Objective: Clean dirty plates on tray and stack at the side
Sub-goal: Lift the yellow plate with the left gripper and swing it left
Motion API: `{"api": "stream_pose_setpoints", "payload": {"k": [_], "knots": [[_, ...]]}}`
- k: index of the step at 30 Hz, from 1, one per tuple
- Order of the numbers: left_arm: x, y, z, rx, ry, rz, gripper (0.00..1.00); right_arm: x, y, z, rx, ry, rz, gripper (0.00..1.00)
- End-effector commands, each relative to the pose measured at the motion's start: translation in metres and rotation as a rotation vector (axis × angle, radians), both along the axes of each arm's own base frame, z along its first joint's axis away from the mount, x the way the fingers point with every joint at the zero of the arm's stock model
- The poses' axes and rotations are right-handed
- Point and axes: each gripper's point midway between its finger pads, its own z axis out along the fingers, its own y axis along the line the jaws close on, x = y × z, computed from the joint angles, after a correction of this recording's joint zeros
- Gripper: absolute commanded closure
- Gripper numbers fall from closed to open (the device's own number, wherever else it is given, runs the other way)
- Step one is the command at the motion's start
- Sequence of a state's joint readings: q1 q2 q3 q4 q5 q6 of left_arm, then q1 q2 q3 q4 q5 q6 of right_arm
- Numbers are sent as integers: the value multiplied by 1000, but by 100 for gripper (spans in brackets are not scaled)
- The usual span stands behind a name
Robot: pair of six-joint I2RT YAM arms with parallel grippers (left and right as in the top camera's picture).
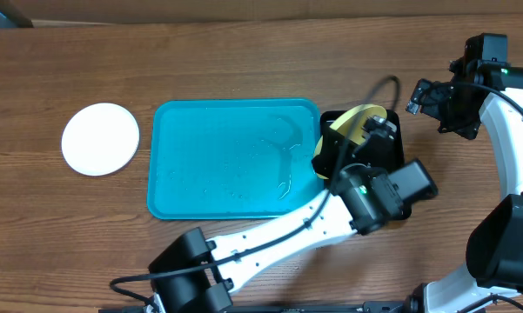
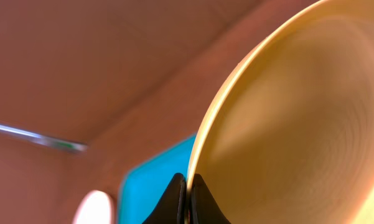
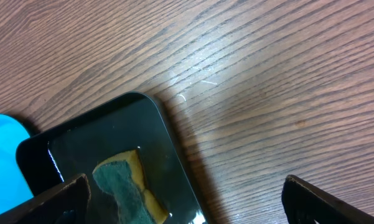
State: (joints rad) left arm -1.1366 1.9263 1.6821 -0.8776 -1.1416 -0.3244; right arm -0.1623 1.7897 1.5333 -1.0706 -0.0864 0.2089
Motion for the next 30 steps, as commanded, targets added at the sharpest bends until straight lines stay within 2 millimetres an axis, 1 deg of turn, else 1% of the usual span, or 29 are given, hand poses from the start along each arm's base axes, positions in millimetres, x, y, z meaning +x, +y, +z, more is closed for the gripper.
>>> {"api": "stream_pose_setpoints", "payload": {"k": [1,3,7,10,12,14,15,17,19,21,23,27,30], "knots": [[0,13,45,92,-243,104,96,2,-2,9,-7,-26,-8,0],[0,12,49,80,-265,113,96,3,-2,9,-7,-27,-8,0],[0,11,49,62,-270,115,96,3,-2,9,-7,-27,-8,0],[1,7,44,28,-245,101,96,3,-2,9,-7,-27,-8,0],[3,-1,31,-9,-174,63,96,3,-2,9,-7,-27,-8,0],[5,-10,10,-62,-55,7,96,3,-2,9,-7,-27,-8,0],[8,-18,-14,-139,86,-40,96,2,-2,9,-7,-26,-8,0],[14,-18,-30,-224,187,-40,96,3,-2,9,-7,-27,-8,0],[24,-12,-46,-313,290,-22,96,3,-2,9,-7,-27,-8,0],[36,0,-59,-391,384,11,96,3,-2,9,-7,-27,-8,0],[48,19,-70,-463,470,65,96,2,-2,9,-7,-26,-8,0],[71,72,-89,-612,632,197,96,3,-2,9,-7,-27,-8,0],[84,119,-98,-758,759,297,96,3,-2,9,-7,-27,-8,0]]}}
